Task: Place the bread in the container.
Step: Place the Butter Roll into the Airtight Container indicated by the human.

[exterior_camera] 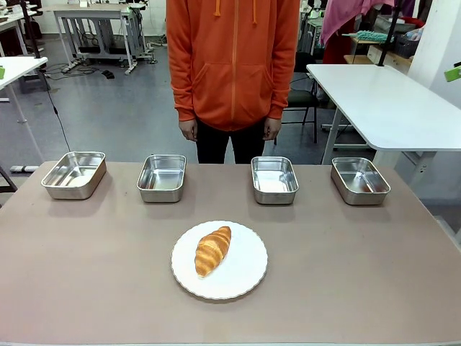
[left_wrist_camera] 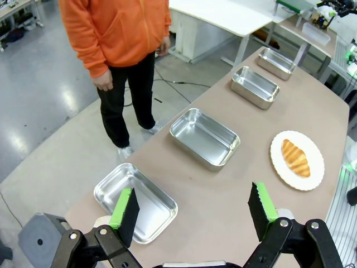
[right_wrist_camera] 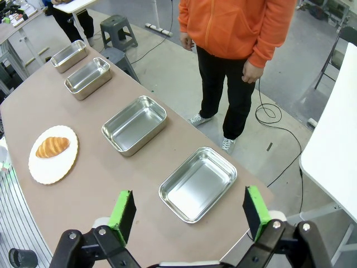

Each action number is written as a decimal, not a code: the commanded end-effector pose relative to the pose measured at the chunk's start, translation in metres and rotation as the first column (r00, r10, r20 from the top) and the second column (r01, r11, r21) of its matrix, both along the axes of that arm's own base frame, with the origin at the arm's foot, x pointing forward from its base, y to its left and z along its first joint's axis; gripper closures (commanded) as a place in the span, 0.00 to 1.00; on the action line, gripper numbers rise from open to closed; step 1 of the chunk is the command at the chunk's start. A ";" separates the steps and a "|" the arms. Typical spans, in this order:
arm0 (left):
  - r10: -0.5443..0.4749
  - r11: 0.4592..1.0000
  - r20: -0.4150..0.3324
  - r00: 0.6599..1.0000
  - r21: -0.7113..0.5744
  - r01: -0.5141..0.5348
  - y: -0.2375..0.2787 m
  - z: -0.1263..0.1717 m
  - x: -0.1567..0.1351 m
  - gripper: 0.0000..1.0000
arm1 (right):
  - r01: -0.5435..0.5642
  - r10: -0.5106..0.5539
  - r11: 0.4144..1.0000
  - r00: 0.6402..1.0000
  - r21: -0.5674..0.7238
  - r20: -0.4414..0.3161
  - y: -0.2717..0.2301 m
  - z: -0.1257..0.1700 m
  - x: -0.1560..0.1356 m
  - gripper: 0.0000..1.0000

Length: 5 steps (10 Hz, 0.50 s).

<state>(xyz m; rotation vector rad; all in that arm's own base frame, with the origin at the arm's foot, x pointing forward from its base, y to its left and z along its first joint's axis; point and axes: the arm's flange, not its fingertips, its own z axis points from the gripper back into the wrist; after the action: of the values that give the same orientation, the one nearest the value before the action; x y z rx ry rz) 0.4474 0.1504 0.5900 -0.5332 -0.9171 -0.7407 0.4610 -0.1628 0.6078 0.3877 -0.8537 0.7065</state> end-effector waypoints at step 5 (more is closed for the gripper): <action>-0.010 1.000 0.016 1.000 -0.016 0.011 0.001 0.000 -0.002 0.00 | -0.005 0.005 1.000 1.000 0.010 0.013 0.001 0.001 0.000 0.00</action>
<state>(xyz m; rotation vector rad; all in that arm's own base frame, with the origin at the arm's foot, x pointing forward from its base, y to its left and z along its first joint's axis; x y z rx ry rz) 0.4474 0.1504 0.5900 -0.5332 -0.9171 -0.7407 0.4610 -0.1628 0.6078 0.3877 -0.8537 0.7064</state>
